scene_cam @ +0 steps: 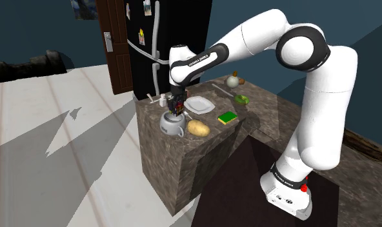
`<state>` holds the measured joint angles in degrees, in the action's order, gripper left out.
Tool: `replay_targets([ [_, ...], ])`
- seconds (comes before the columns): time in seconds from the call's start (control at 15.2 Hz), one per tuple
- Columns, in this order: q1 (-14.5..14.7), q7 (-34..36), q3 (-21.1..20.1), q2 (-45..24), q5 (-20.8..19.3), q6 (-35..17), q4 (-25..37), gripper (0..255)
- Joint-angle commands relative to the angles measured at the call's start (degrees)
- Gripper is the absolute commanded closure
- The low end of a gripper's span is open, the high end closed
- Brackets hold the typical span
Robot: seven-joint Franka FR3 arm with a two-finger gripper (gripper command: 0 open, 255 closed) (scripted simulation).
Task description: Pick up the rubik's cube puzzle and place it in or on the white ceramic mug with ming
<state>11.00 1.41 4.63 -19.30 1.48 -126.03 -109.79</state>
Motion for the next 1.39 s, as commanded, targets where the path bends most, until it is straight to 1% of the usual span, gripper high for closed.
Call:
replay_targets([
  [0.0, 0.0, -0.1, 0.0, -0.9, 0.1, -1.3, -0.4, 255],
  [0.46, -0.1, -0.2, -0.2, -3.9, 0.4, -5.4, -1.4, 255],
  [0.99, -0.1, -0.3, -0.2, -3.9, 0.4, -5.4, -1.4, 255],
  [1.06, -0.1, -0.2, -0.2, -3.9, 0.4, -5.4, -1.4, 0],
  [1.32, -0.1, -0.3, -0.2, -3.9, 0.4, -5.4, -1.4, 0],
])
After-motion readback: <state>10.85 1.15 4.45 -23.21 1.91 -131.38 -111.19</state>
